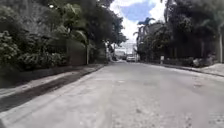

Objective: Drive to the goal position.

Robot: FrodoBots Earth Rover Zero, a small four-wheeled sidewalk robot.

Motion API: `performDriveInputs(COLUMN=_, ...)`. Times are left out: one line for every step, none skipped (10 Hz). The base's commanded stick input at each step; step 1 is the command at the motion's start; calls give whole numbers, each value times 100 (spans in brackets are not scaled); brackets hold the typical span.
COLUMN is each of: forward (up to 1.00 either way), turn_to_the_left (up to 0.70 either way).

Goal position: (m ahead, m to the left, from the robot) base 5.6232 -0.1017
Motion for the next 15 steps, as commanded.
performDriveInputs(forward=100, turn_to_the_left=2)
performDriveInputs(forward=100, turn_to_the_left=2)
performDriveInputs(forward=100, turn_to_the_left=2)
performDriveInputs(forward=100, turn_to_the_left=2)
performDriveInputs(forward=100, turn_to_the_left=2)
performDriveInputs(forward=100, turn_to_the_left=2)
performDriveInputs(forward=100, turn_to_the_left=2)
performDriveInputs(forward=100, turn_to_the_left=2)
performDriveInputs(forward=100, turn_to_the_left=-4)
performDriveInputs(forward=100, turn_to_the_left=-38)
performDriveInputs(forward=100, turn_to_the_left=-38)
performDriveInputs(forward=100, turn_to_the_left=-38)
performDriveInputs(forward=100, turn_to_the_left=-37)
performDriveInputs(forward=100, turn_to_the_left=-12)
performDriveInputs(forward=100, turn_to_the_left=2)
